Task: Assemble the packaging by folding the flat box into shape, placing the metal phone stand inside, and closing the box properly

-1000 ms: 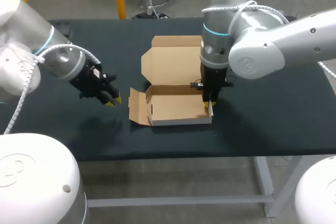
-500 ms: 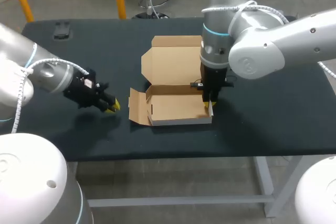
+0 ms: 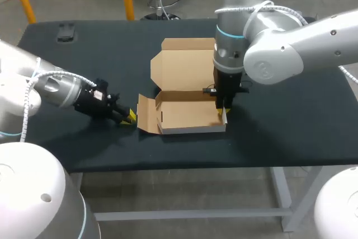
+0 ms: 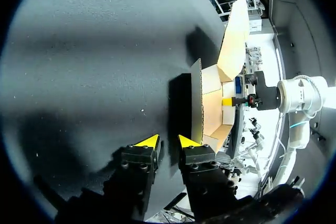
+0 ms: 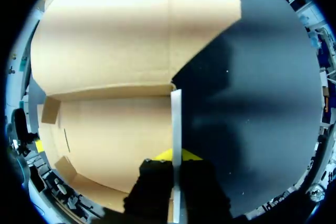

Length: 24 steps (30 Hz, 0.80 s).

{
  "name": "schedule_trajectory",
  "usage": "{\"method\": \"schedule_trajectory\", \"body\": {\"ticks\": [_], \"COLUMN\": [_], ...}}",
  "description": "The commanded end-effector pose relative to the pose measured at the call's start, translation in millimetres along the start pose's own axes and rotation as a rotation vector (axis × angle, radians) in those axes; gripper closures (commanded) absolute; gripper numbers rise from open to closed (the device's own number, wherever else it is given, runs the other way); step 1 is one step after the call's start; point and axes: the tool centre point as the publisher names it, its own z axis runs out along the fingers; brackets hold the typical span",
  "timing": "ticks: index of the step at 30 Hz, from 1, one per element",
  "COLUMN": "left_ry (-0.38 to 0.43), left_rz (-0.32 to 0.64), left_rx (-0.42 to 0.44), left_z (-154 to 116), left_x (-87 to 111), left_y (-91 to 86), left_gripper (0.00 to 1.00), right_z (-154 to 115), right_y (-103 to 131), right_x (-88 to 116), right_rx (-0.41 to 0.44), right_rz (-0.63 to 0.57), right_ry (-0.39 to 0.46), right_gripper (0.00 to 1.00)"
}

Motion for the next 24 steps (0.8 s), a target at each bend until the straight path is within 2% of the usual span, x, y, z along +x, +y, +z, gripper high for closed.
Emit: {"method": "schedule_trajectory", "body": {"ticks": [1, 15, 24], "left_ry": [0.019, 0.111, 0.162], "left_rz": [0.006, 0.047, 0.073], "left_rx": [-0.028, -0.03, -0.025], "left_z": [14, 20, 19], "left_x": [-2.6, 16.3, 35.2], "left_y": [-9.9, -12.7, -13.7], "left_gripper": [0.75, 0.79, 0.76], "right_z": [-1, -1, -1], "right_y": [0, 0, 0], "right_x": [1, 1, 1], "right_rx": [0.003, 0.003, 0.003], "right_rz": [0.0, 0.0, 0.0], "right_ry": [-0.002, -0.002, -0.002], "right_gripper": [1.0, 1.0, 1.0]}}
